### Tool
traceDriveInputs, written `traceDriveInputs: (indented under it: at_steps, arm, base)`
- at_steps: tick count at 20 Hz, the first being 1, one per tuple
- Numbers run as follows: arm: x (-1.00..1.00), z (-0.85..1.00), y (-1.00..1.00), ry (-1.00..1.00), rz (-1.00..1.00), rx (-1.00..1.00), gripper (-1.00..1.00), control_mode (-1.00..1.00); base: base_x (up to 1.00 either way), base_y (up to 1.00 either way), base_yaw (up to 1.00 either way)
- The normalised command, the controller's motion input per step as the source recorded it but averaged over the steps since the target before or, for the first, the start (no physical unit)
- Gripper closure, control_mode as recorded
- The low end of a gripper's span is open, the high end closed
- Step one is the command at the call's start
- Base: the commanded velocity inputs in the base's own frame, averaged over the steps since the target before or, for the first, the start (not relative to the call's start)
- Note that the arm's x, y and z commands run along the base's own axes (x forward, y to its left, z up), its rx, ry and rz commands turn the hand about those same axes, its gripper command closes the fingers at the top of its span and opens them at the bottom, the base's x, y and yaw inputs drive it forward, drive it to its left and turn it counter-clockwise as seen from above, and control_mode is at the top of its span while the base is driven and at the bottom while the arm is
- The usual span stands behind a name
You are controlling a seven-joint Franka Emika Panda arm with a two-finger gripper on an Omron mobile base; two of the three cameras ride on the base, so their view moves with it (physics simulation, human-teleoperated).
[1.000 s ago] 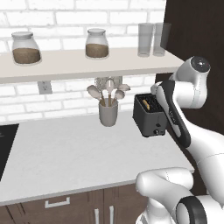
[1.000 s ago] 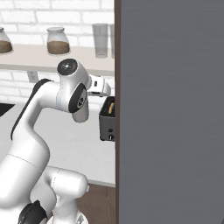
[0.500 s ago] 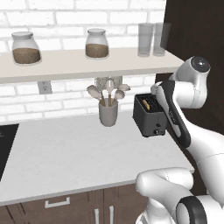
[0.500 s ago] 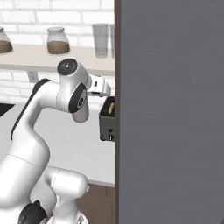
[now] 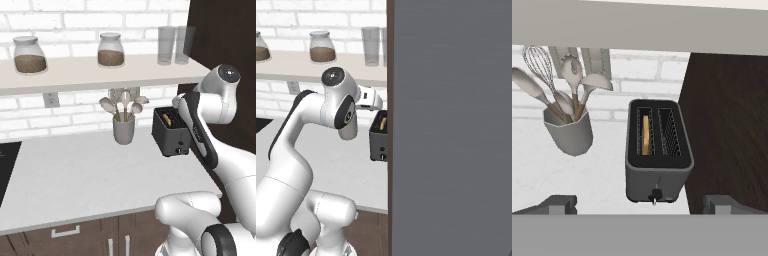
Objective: Start the toaster. Once the lever pops up, take the bread to the plate on the dining counter.
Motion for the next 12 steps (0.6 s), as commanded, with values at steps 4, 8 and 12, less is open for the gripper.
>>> traceDriveInputs:
  at_steps: [4,8,12]
  arm:
    - [0.00,0.00,0.00,0.00,0.00,0.00,-1.00,-1.00]
    - [0.00,0.00,0.00,0.00,0.00,0.00,-1.00,-1.00]
    - [0.00,0.00,0.00,0.00,0.00,0.00,-1.00,-1.00]
  base:
    - [0.00,0.00,0.00]
    - [0.00,0.00,0.00]
    - [0.00,0.00,0.00]
